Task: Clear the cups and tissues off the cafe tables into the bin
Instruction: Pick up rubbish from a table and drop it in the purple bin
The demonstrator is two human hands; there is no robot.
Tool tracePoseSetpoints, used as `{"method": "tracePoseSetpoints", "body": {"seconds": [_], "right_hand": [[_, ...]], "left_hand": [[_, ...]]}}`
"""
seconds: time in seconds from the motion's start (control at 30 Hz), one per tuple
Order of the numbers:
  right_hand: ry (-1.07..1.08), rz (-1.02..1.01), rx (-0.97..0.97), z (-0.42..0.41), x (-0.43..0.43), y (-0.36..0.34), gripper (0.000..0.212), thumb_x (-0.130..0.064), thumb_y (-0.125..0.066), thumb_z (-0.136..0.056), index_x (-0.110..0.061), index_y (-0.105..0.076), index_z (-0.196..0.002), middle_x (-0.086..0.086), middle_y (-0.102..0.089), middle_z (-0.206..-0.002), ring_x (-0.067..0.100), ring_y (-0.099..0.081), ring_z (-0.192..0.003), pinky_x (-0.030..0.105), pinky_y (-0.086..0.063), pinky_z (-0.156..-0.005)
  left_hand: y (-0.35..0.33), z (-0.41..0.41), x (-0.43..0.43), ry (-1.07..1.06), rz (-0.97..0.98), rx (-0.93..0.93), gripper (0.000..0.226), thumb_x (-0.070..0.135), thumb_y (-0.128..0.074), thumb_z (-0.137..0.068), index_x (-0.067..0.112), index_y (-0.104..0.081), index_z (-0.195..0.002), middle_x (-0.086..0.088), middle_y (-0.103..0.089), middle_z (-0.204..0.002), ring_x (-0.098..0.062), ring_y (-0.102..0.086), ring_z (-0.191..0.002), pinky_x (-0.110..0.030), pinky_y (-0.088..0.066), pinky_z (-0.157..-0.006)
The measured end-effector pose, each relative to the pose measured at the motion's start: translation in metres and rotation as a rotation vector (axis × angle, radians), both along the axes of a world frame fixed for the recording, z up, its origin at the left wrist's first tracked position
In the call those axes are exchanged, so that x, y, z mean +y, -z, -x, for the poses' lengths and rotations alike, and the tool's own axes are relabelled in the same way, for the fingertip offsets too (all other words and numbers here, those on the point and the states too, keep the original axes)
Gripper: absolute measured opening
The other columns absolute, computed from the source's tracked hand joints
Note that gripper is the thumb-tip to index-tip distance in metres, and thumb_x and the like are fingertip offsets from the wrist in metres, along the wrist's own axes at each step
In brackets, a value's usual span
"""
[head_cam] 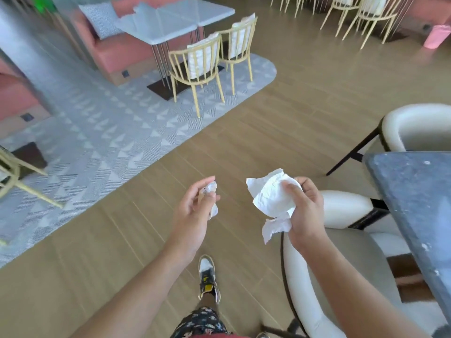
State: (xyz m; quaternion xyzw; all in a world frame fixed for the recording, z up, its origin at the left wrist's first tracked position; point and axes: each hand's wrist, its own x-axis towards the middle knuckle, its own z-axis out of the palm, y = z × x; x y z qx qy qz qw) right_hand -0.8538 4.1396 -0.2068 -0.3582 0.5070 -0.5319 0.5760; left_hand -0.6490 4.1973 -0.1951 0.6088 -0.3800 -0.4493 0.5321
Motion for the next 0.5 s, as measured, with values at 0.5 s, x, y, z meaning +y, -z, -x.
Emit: {"method": "tracePoseSetpoints", "body": {"seconds": [0.5], "right_hand": [[0.064, 0.032, 0.023, -0.139, -0.259, -0.019, 0.012, -0.029, -0.065, -0.08, -0.022, -0.055, -0.079, 0.002, -0.055, -0.085, 0.021, -0.054, -0.078, 0.041, -0.043, -0.073]], "left_hand": [[-0.011, -0.13, -0.274, 0.097, 0.047, 0.016, 0.029, 0.021, -0.054, -0.106, 0.045, -0.066, -0.115, 0.009, -0.064, -0.098, -0.007, -0.07, -0.101, -0.012, -0.047, -0.07]]}}
